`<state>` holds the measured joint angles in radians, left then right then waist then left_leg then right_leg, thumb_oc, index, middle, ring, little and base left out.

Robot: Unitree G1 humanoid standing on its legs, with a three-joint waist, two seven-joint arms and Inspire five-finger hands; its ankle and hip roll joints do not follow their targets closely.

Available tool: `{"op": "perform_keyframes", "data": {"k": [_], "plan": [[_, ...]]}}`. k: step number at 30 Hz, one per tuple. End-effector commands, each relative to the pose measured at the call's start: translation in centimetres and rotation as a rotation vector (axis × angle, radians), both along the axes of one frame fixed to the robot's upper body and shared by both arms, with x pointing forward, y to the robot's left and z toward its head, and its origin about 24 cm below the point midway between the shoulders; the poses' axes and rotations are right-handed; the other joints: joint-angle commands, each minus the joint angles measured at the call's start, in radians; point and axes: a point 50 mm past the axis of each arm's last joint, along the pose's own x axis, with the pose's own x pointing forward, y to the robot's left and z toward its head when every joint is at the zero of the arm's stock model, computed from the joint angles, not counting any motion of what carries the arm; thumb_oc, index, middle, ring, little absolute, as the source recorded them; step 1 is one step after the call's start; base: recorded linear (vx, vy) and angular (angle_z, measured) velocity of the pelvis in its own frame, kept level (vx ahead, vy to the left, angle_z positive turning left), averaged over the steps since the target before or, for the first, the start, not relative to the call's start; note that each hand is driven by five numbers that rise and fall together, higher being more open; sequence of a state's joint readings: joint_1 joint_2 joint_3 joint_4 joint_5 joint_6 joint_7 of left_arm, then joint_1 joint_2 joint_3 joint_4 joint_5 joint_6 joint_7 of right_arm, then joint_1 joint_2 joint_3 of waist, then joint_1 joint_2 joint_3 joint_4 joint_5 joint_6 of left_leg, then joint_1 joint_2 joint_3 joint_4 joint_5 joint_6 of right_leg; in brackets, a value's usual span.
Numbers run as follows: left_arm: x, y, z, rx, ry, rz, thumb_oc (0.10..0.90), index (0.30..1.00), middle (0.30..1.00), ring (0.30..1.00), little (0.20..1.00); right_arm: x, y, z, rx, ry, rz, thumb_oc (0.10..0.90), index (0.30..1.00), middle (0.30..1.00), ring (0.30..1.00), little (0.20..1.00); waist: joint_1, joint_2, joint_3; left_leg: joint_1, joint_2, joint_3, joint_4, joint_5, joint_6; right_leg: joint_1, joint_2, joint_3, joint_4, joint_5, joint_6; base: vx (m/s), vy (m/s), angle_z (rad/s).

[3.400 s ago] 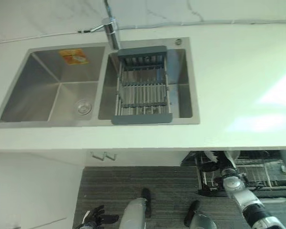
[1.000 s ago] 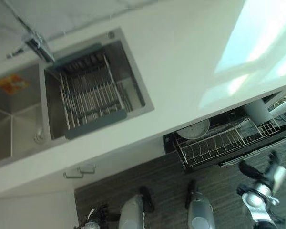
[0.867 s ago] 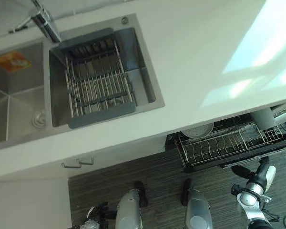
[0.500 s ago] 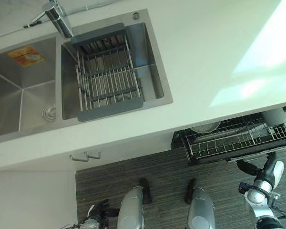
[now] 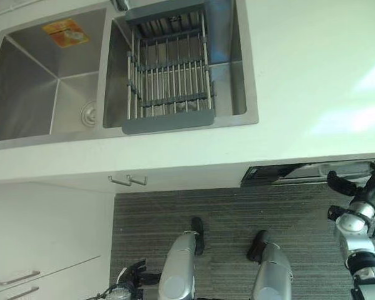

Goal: Place the dishes in the dishwasher.

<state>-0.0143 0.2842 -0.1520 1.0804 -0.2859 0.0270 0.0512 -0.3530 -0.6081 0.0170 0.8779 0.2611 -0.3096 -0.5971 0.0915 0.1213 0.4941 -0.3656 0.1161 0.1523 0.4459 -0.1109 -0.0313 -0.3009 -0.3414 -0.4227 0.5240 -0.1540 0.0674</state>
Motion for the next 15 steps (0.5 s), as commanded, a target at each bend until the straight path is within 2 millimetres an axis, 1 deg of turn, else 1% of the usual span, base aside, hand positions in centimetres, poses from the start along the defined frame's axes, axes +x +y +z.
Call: {"op": "perform_keyframes", "data": {"k": [1, 2, 3, 5, 6, 9, 10, 11, 12, 13, 14, 15], "plan": [[-2.2, 2.8, 0.2, 0.082, 0.06, -0.021, 0.8, 0.9, 0.9, 0.9, 0.9, 6.2, 4.1, 13.2, -0.379, -0.351, 0.404, 0.8, 0.9, 0.9, 0.9, 0.9, 0.11, -0.009, -0.068, 0.077, -0.016, -0.048, -0.146, 0.013, -0.017, 0.082, 0.015, 0.014, 0.121, -0.197, -0.008, 0.03, 0.022, 0.07], [-2.3, 2.8, 0.2, 0.08, 0.061, -0.014, 0.8, 0.9, 0.9, 0.9, 0.9, 6.3, 4.2, 13.4, -0.384, -0.358, 0.412, 0.8, 0.9, 0.9, 0.9, 0.9, 0.11, -0.008, -0.068, 0.076, -0.015, -0.049, -0.146, 0.013, -0.018, 0.084, 0.016, 0.013, 0.12, -0.197, -0.008, 0.03, 0.024, 0.1], [-2.2, 2.9, 0.3, 0.078, 0.06, -0.009, 0.8, 0.9, 0.9, 0.9, 0.9, 6.5, 4.7, 14.1, -0.396, -0.377, 0.428, 0.8, 0.9, 0.9, 0.9, 0.9, 0.115, -0.005, -0.068, 0.071, -0.014, -0.051, -0.146, 0.017, -0.021, 0.089, 0.018, 0.008, 0.114, -0.197, -0.008, 0.01, 0.02, 0.12], [-2.1, 3.0, 0.4, 0.072, 0.052, -0.014, 0.8, 0.9, 0.9, 0.9, 0.9, 7.1, 5.7, 15.6, -0.42, -0.414, 0.469, 0.8, 0.9, 0.9, 0.9, 0.9, 0.123, 0.0, -0.07, 0.061, -0.005, -0.056, -0.146, 0.023, -0.028, 0.101, 0.024, -0.002, 0.096, -0.196, -0.008, 0.0, 0.011, 0.05], [-1.8, 3.1, 0.6, 0.076, 0.006, -0.018, 0.8, 0.9, 0.9, 0.9, 0.9, 7.5, 6.7, 16.8, -0.433, -0.432, 0.503, 0.8, 0.9, 0.9, 0.9, 0.9, 0.134, 0.006, -0.077, 0.049, 0.011, -0.064, -0.146, 0.027, -0.039, 0.12, 0.036, -0.014, 0.068, -0.195, -0.007, 0.0, 0.015, -0.03], [-1.7, 3.1, 0.6, 0.04, 0.004, -0.036, 0.8, 0.9, 0.9, 0.9, 0.9, 7.7, 7.0, 16.7, -0.399, -0.434, 0.504, 0.8, 0.9, 0.9, 0.9, 0.9, 0.137, 0.009, -0.088, 0.044, 0.026, -0.066, -0.146, 0.027, -0.049, 0.142, 0.048, -0.026, 0.035, -0.192, -0.004, 0.01, 0.01, 0.0], [-1.8, 2.9, 0.6, 0.0, -0.001, -0.027, 0.8, 0.9, 0.9, 0.9, 0.9, 7.8, 7.1, 16.2, -0.378, -0.419, 0.507, 0.8, 0.9, 0.9, 0.9, 0.9, 0.136, 0.009, -0.093, 0.044, 0.034, -0.067, -0.146, 0.027, -0.054, 0.153, 0.054, -0.029, 0.018, -0.19, -0.003, 0.01, 0.019, 0.05], [-1.5, 2.7, 0.7, -0.028, -0.048, -0.019, 0.8, 0.9, 0.9, 0.9, 0.9, 7.8, 7.1, 15.5, -0.358, -0.399, 0.511, 0.8, 0.9, 0.9, 0.9, 0.9, 0.133, 0.008, -0.099, 0.044, 0.043, -0.065, -0.146, 0.027, -0.059, 0.167, 0.06, -0.033, 0.0, -0.186, -0.001, 0.03, 0.042, -0.01], [-0.9, 2.4, 1.0, -0.048, -0.125, -0.023, 0.8, 0.9, 0.9, 0.9, 0.9, 7.7, 7.3, 14.0, -0.323, -0.365, 0.516, 0.8, 0.9, 0.9, 0.9, 0.9, 0.125, 0.007, -0.109, 0.048, 0.055, -0.058, -0.146, 0.024, -0.064, 0.188, 0.068, -0.037, -0.032, -0.18, 0.001, 0.04, 0.058, 0.0], [-0.8, 2.4, 1.1, -0.031, -0.135, -0.031, 0.8, 0.9, 0.9, 0.9, 0.9, 7.2, 7.6, 11.7, -0.273, -0.317, 0.522, 0.8, 0.9, 0.9, 0.9, 0.9, 0.114, 0.004, -0.118, 0.054, 0.068, -0.051, -0.146, 0.022, -0.068, 0.209, 0.077, -0.04, -0.062, -0.171, 0.003, 0.04, 0.052, 0.03], [-0.8, 2.4, 1.1, -0.023, -0.131, -0.034, 0.8, 0.9, 0.9, 0.9, 0.9, 7.0, 7.7, 11.0, -0.262, -0.305, 0.522, 0.8, 0.9, 0.9, 0.9, 0.9, 0.112, 0.002, -0.12, 0.055, 0.071, -0.05, -0.146, 0.021, -0.069, 0.214, 0.079, -0.041, -0.069, -0.169, 0.004, 0.05, 0.051, 0.06], [-0.9, 2.7, 1.2, 0.058, -0.129, -0.064, 0.8, 0.9, 0.9, 0.9, 0.9, 5.7, 8.1, 7.0, -0.184, -0.221, 0.52, 0.8, 0.9, 0.9, 0.9, 0.9, 0.093, -0.005, -0.134, 0.065, 0.086, -0.038, -0.146, 0.019, -0.072, 0.237, 0.086, -0.043, -0.1, -0.157, 0.008, 0.05, 0.051, 0.06]]}}
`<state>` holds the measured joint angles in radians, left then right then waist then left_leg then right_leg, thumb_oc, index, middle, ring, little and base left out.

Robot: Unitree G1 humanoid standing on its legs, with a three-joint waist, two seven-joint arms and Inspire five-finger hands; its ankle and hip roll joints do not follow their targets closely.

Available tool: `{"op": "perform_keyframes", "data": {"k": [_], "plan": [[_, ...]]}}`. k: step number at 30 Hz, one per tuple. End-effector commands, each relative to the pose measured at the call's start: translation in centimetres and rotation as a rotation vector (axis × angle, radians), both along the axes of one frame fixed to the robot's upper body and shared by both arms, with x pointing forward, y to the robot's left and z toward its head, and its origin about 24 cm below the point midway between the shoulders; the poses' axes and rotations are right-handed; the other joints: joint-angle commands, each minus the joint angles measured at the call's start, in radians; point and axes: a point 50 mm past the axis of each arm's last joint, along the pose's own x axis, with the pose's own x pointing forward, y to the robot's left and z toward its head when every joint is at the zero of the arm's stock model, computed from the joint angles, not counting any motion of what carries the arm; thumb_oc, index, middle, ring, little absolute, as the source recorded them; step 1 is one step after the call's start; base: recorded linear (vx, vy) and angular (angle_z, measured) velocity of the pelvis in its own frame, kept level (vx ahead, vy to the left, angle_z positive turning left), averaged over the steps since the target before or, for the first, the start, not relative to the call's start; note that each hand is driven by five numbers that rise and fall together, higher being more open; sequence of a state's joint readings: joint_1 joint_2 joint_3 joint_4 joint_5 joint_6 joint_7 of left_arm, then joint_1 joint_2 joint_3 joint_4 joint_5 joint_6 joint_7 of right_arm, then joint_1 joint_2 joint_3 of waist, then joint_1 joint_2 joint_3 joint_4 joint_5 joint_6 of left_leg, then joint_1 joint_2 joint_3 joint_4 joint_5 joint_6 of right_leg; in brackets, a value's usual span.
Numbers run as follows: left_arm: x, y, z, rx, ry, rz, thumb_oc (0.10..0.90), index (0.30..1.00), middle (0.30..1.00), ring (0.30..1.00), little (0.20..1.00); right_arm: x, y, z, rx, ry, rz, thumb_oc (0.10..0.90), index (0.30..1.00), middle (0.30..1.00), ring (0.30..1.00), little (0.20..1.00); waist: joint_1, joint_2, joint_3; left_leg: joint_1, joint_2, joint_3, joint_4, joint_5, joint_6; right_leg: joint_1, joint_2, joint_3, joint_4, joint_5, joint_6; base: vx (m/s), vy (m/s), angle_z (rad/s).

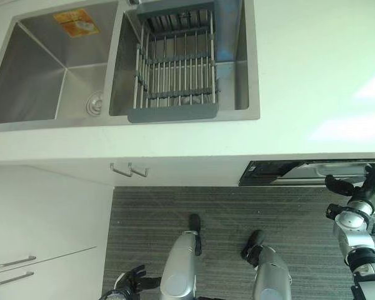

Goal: Place the dishes in the dishwasher.

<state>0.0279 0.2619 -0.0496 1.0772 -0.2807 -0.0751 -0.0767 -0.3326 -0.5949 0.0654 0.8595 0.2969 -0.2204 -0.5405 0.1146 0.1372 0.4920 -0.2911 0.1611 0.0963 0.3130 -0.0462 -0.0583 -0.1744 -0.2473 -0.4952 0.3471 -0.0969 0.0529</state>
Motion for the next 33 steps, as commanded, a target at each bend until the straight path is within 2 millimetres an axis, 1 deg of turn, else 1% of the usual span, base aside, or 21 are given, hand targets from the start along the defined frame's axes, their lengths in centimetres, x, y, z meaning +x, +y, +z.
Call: {"op": "perform_keyframes", "data": {"k": [1, 2, 3, 4, 5, 8, 10, 11, 13, 15, 17, 20, 21, 24, 25, 26, 27, 28, 29, 31, 33], "plan": [[-0.2, 3.0, 1.3, 0.226, -0.039, -0.083, 0.8, 0.9, 0.9, 0.9, 0.9, 4.7, 7.3, 6.6, -0.174, -0.306, 0.478, 0.8, 0.9, 0.9, 0.9, 0.9, 0.056, -0.023, -0.14, -0.003, 0.049, 0.027, -0.013, -0.047, -0.044, 0.12, -0.006, 0.03, 0.064, -0.208, 0.025, 0.08, 0.082, 0.14], [-0.2, 3.5, 1.5, 0.299, -0.037, -0.081, 0.8, 0.9, 0.9, 0.9, 0.9, 3.0, 7.3, 3.5, -0.135, -0.227, 0.479, 0.8, 0.9, 0.9, 0.9, 0.9, 0.037, -0.027, -0.156, 0.011, 0.057, 0.04, -0.013, -0.05, -0.044, 0.135, -0.002, 0.031, 0.041, -0.197, 0.03, 0.07, 0.091, 0.21], [-0.2, 4.1, 1.7, 0.387, -0.032, -0.072, 0.8, 0.9, 0.9, 0.9, 0.9, 1.5, 7.2, 1.1, -0.092, -0.153, 0.469, 0.8, 0.9, 0.9, 0.9, 0.9, 0.017, -0.031, -0.17, 0.026, 0.063, 0.052, -0.013, -0.054, -0.042, 0.147, -0.001, 0.032, 0.023, -0.186, 0.034, 0.06, 0.09, 0.16], [-0.3, 4.6, 1.9, 0.43, -0.03, -0.056, 0.8, 0.9, 0.9, 0.9, 0.9, 0.6, 7.1, -0.2, -0.061, -0.107, 0.464, 0.8, 0.9, 0.9, 0.9, 0.9, 0.005, -0.033, -0.178, 0.036, 0.065, 0.059, -0.013, -0.057, -0.042, 0.154, -0.001, 0.034, 0.011, -0.179, 0.038, 0.06, 0.09, 0.05], [-0.4, 5.8, 2.4, 0.478, -0.019, 0.024, 0.8, 0.9, 0.9, 0.9, 0.9, -1.3, 6.7, -2.6, -0.026, -0.021, 0.454, 0.8, 0.9, 0.9, 0.9, 0.9, -0.02, -0.038, -0.194, 0.056, 0.069, 0.073, -0.013, -0.064, -0.04, 0.166, 0.001, 0.038, -0.015, -0.163, 0.045, 0.05, 0.069, -0.11], [-0.2, 7.6, 3.3, 0.53, -0.042, 0.176, 0.8, 0.9, 0.9, 0.9, 0.9, -4.3, 5.8, -5.5, 0.028, 0.111, 0.428, 0.8, 0.9, 0.9, 0.9, 0.9, -0.05, -0.049, -0.217, 0.084, 0.07, 0.091, -0.013, -0.075, -0.038, 0.182, -0.003, 0.045, -0.047, -0.139, 0.058, 0.02, 0.034, -0.18], [0.1, 8.8, 4.2, 0.556, -0.063, 0.262, 0.8, 0.9, 0.9, 0.9, 0.9, -6.9, 5.1, -7.6, 0.071, 0.194, 0.388, 0.8, 0.9, 0.9, 0.9, 0.9, -0.072, -0.062, -0.237, 0.1, 0.068, 0.108, -0.013, -0.086, -0.039, 0.176, -0.016, 0.056, -0.047, -0.128, 0.072, -0.02, -0.004, -0.1], [0.2, 8.9, 4.3, 0.56, -0.066, 0.27, 0.8, 0.9, 0.9, 0.9, 0.9, -7.2, 5.1, -7.8, 0.076, 0.202, 0.383, 0.8, 0.9, 0.9, 0.9, 0.9, -0.074, -0.064, -0.24, 0.102, 0.068, 0.11, -0.013, -0.087, -0.039, 0.174, -0.017, 0.058, -0.047, -0.127, 0.074, -0.03, -0.012, -0.21], [0.3, 9.5, 4.7, 0.581, -0.074, 0.325, 0.8, 0.9, 0.9, 0.9, 0.9, -9.4, 4.8, -9.4, 0.099, 0.273, 0.359, 0.8, 0.9, 0.9, 0.9, 0.9, -0.098, -0.074, -0.259, 0.115, 0.067, 0.125, -0.013, -0.102, -0.038, 0.167, -0.022, 0.075, -0.047, -0.124, 0.085, -0.03, -0.006, -0.23], [0.4, 9.6, 4.7, 0.572, -0.077, 0.346, 0.8, 0.9, 0.9, 0.9, 0.9, -10.6, 4.6, -10.2, 0.119, 0.311, 0.341, 0.8, 0.9, 0.9, 0.9, 0.9, -0.116, -0.08, -0.27, 0.127, 0.066, 0.133, -0.013, -0.114, -0.036, 0.163, -0.021, 0.092, -0.047, -0.125, 0.09, -0.03, -0.003, -0.2], [0.6, 9.4, 4.6, 0.542, -0.084, 0.355, 0.8, 0.9, 0.9, 0.9, 0.9, -11.5, 4.7, -10.9, 0.132, 0.349, 0.346, 0.8, 0.9, 0.9, 0.9, 0.9, -0.13, -0.084, -0.279, 0.138, 0.064, 0.142, -0.013, -0.124, -0.032, 0.162, -0.019, 0.105, -0.047, -0.126, 0.092, -0.02, -0.008, -0.31], [1.1, 8.4, 4.0, 0.491, -0.076, 0.325, 0.8, 0.9, 0.9, 0.9, 0.9, -12.4, 5.1, -12.0, 0.15, 0.41, 0.36, 0.8, 0.9, 0.9, 0.9, 0.9, -0.148, -0.091, -0.293, 0.154, 0.064, 0.154, -0.013, -0.138, -0.028, 0.158, -0.018, 0.123, -0.047, -0.126, 0.097, -0.06, -0.015, -0.21], [1.2, 8.0, 3.7, 0.458, -0.072, 0.324, 0.8, 0.9, 0.9, 0.9, 0.9, -12.5, 5.3, -12.2, 0.161, 0.425, 0.359, 0.8, 0.9, 0.9, 0.9, 0.9, -0.152, -0.089, -0.295, 0.145, 0.069, 0.164, -0.013, -0.122, -0.019, 0.145, -0.015, 0.117, -0.047, -0.106, 0.088, -0.12, -0.022, -0.11], [0.8, 6.5, 2.5, 0.334, -0.014, 0.351, 0.8, 0.9, 0.9, 0.9, 0.9, -13.0, 5.7, -13.0, 0.181, 0.472, 0.368, 0.8, 0.9, 0.9, 0.9, 0.9, -0.16, -0.094, -0.305, 0.156, 0.066, 0.169, -0.013, -0.13, -0.017, 0.141, -0.01, 0.13, -0.047, -0.105, 0.088, -0.05, -0.022, -0.23], [0.3, 5.6, 1.7, 0.241, 0.025, 0.376, 0.8, 0.9, 0.9, 0.9, 0.9, -13.2, 5.9, -13.4, 0.195, 0.493, 0.371, 0.8, 0.9, 0.9, 0.9, 0.9, -0.163, -0.097, -0.311, 0.163, 0.064, 0.169, -0.013, -0.134, -0.016, 0.14, -0.009, 0.137, -0.047, -0.104, 0.088, -0.01, -0.029, -0.07], [0.1, 5.1, 1.3, 0.195, 0.04, 0.392, 0.8, 0.9, 0.9, 0.9, 0.9, -13.3, 6.0, -13.6, 0.201, 0.501, 0.375, 0.8, 0.9, 0.9, 0.9, 0.9, -0.165, -0.099, -0.313, 0.166, 0.064, 0.17, -0.013, -0.135, -0.016, 0.14, -0.008, 0.14, -0.047, -0.103, 0.087, 0.0, -0.043, -0.07], [-0.4, 3.9, 0.5, 0.082, 0.075, 0.427, 0.8, 0.9, 0.9, 0.9, 0.9, -13.4, 6.4, -13.9, 0.209, 0.517, 0.386, 0.8, 0.9, 0.9, 0.9, 0.9, -0.169, -0.102, -0.318, 0.174, 0.063, 0.172, -0.013, -0.138, -0.015, 0.14, -0.007, 0.145, -0.047, -0.102, 0.087, 0.01, -0.037, -0.16], [-0.6, 3.3, 0.3, 0.042, 0.084, 0.436, 0.8, 0.9, 0.9, 0.9, 0.9, -13.4, 6.6, -14.0, 0.215, 0.523, 0.391, 0.8, 0.9, 0.9, 0.9, 0.9, -0.171, -0.104, -0.321, 0.177, 0.064, 0.173, -0.013, -0.14, -0.015, 0.139, -0.006, 0.148, -0.047, -0.102, 0.088, 0.01, -0.064, -0.21], [-1.3, 1.8, -0.5, -0.035, 0.143, 0.389, 0.8, 0.9, 0.9, 0.9, 0.9, -13.6, 7.2, -14.4, 0.234, 0.538, 0.399, 0.8, 0.9, 0.9, 0.9, 0.9, -0.176, -0.112, -0.331, 0.187, 0.065, 0.178, -0.013, -0.146, -0.015, 0.141, -0.003, 0.155, -0.047, -0.102, 0.088, 0.0, -0.062, -0.19], [-1.5, 0.6, -1.0, -0.107, 0.163, 0.34, 0.8, 0.9, 0.9, 0.9, 0.9, -13.5, 7.5, -14.5, 0.247, 0.541, 0.4, 0.8, 0.9, 0.9, 0.9, 0.9, -0.18, -0.118, -0.334, 0.192, 0.066, 0.179, -0.013, -0.148, -0.014, 0.138, -0.001, 0.16, -0.047, -0.099, 0.089, -0.01, -0.059, -0.07], [-1.6, -0.4, -1.2, -0.198, 0.159, 0.334, 0.8, 0.9, 0.9, 0.9, 0.9, -13.6, 7.6, -14.6, 0.25, 0.545, 0.404, 0.8, 0.9, 0.9, 0.9, 0.9, -0.186, -0.121, -0.337, 0.196, 0.068, 0.183, -0.013, -0.152, -0.013, 0.135, 0.002, 0.165, -0.047, -0.099, 0.09, -0.01, -0.037, -0.03]]}}
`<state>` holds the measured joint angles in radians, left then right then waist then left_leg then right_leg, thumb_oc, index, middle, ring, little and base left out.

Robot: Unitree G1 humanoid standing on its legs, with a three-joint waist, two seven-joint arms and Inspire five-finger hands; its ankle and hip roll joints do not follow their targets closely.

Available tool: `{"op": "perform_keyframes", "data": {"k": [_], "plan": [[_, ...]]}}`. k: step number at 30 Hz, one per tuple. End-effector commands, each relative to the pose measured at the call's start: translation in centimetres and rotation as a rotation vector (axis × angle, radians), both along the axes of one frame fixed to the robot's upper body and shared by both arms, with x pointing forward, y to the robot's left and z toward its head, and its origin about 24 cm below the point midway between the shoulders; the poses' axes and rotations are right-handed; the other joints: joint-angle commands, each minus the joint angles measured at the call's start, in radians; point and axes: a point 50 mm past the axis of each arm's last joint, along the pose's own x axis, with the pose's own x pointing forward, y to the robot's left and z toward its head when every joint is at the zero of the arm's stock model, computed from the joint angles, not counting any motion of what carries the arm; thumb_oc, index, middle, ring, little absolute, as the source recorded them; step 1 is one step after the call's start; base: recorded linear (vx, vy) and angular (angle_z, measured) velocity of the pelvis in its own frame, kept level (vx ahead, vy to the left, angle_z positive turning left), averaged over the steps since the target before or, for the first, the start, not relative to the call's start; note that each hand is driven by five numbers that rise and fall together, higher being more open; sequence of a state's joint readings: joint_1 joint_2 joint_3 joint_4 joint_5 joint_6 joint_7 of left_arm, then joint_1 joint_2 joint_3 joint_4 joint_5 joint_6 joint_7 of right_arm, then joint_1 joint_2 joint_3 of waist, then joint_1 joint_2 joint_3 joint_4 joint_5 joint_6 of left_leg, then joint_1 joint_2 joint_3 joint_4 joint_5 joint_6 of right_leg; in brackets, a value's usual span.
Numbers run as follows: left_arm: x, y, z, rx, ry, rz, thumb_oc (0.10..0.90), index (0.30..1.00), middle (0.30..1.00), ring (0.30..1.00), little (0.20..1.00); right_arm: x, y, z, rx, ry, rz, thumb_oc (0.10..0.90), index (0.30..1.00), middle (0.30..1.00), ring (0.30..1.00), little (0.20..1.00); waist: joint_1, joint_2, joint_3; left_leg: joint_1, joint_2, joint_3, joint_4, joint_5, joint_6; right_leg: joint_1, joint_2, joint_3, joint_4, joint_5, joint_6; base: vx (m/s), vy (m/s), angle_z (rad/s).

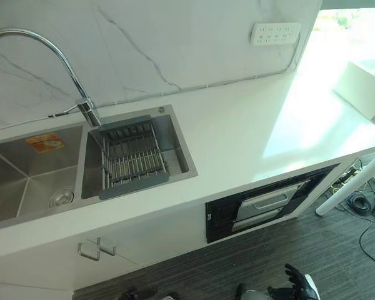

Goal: Place the dishes in the dishwasher.

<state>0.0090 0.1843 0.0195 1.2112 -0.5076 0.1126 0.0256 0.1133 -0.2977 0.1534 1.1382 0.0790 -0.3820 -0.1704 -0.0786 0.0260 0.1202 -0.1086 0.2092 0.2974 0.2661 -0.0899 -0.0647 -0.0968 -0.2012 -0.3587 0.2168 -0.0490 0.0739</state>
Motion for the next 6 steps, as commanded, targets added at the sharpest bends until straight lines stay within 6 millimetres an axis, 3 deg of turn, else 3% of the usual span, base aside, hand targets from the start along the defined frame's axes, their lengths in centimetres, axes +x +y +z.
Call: {"op": "perform_keyframes", "data": {"k": [1, 6], "plan": [[2.1, 1.5, 0.9, -0.067, -0.118, -0.005, 0.8, 0.9, 0.9, 0.9, 0.9, 4.2, -1.1, 2.1, -0.032, -0.176, 0.01, 0.8, 0.9, 0.9, 0.9, 0.9, 0.005, -0.012, 0.033, 0.015, 0.019, -0.018, 0.034, -0.109, -0.007, 0.055, -0.043, 0.031, 0.083, -0.146, 0.07, -0.01, -0.032, -0.04], [2.4, 0.3, 0.9, -0.176, -0.145, -0.104, 0.8, 0.9, 0.9, 0.9, 0.9, 4.2, -1.1, 2.0, -0.027, -0.164, 0.005, 0.8, 0.9, 0.9, 0.9, 0.9, -0.001, -0.018, 0.025, 0.016, 0.017, -0.022, 0.034, -0.115, -0.008, 0.034, -0.038, 0.048, 0.083, -0.144, 0.075, -0.02, -0.044, -0.09]]}}
